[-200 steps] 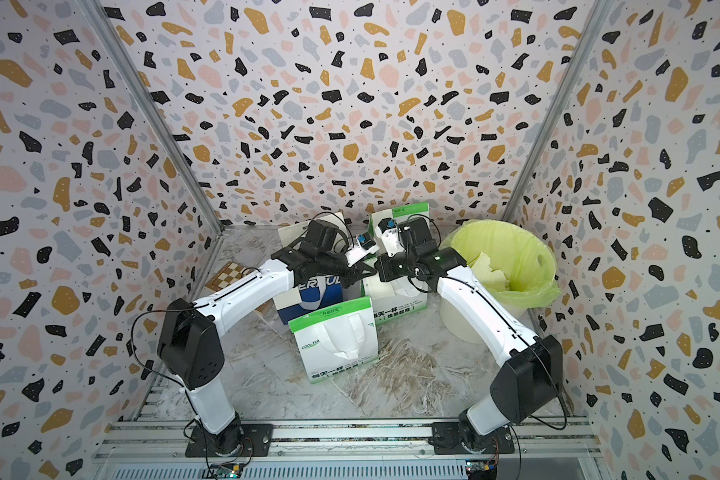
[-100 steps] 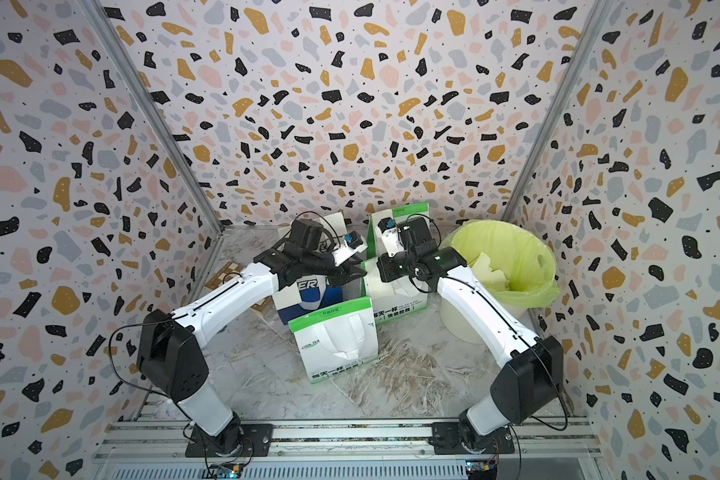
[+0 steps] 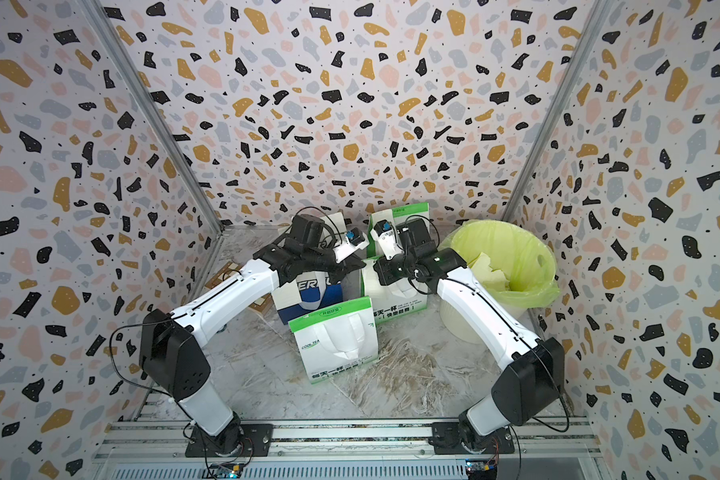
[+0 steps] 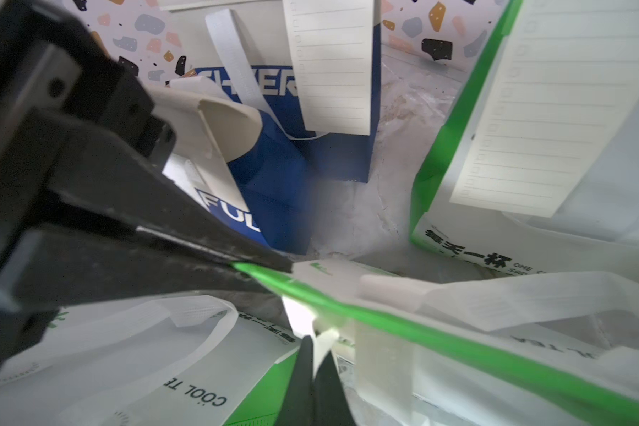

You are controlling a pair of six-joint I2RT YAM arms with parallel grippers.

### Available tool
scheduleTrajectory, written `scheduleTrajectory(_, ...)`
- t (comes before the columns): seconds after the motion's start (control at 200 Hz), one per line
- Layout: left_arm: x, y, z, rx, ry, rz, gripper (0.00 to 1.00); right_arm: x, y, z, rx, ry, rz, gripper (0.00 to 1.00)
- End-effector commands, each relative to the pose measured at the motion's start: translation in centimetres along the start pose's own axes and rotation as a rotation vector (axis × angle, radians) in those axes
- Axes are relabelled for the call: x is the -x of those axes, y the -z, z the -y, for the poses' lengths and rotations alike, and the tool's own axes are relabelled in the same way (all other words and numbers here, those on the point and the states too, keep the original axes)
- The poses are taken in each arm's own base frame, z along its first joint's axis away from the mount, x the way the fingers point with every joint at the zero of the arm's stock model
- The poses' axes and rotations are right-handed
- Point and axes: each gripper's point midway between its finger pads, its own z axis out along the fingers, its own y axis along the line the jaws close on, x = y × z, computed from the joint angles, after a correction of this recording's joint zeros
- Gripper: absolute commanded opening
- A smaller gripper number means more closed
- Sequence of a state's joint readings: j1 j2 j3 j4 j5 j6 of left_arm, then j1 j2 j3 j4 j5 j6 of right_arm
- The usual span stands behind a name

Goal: Shred takeout receipts and throw away
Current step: Tear off the takeout receipt from the takeout bag.

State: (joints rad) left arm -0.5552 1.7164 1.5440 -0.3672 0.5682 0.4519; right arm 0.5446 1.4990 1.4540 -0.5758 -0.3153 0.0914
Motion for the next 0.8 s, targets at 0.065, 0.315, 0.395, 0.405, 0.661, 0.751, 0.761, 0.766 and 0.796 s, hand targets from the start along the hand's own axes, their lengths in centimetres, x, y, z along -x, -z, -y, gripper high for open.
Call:
scheduleTrajectory(0.065, 1.1, -1.1, -1.1, -0.001, 0.095, 0.034, 0.00, -0.7, 0.7, -4.6, 0.127, 0.001, 0.044, 0.00)
scheduleTrajectory(0.315, 0.7, -1.2, -1.1, 0.026, 0.115, 0.027, 0.29, -2.1, 1.7, -4.1, 0.054, -0.001, 0.029, 0.00)
scheduleTrajectory(0.395, 0.9, -0.9, -1.1, 0.037, 0.099, 0.035, 0.36, -2.1, 2.8, -3.3, -0.004, 0.004, 0.034, 0.00)
scheduleTrajectory(0.405, 0.9, -0.9, -1.1, 0.039, 0.097, 0.037, 0.36, -2.0, 3.0, -3.1, -0.015, 0.004, 0.037, 0.00)
scheduleTrajectory(0.661, 3.0, 1.1, 0.2, 0.025, 0.034, 0.130, 0.57, -0.3, 8.0, 0.6, -0.117, -0.036, 0.093, 0.00)
scheduleTrajectory(0.751, 5.1, 2.8, 1.2, 0.007, -0.020, 0.218, 0.62, 0.4, 9.5, 0.7, -0.106, -0.024, 0.116, 0.00)
scheduleTrajectory(0.761, 5.3, 3.0, 1.3, 0.005, -0.026, 0.225, 0.62, 0.5, 9.7, 0.7, -0.106, -0.023, 0.119, 0.00)
scheduleTrajectory(0.766, 5.4, 3.1, 1.4, 0.003, -0.029, 0.230, 0.62, 0.5, 9.7, 0.7, -0.104, -0.022, 0.119, 0.00)
scheduleTrajectory(0.796, 6.1, 3.7, 1.9, -0.010, -0.048, 0.253, 0.63, 0.6, 9.9, 0.5, -0.096, -0.014, 0.118, 0.00)
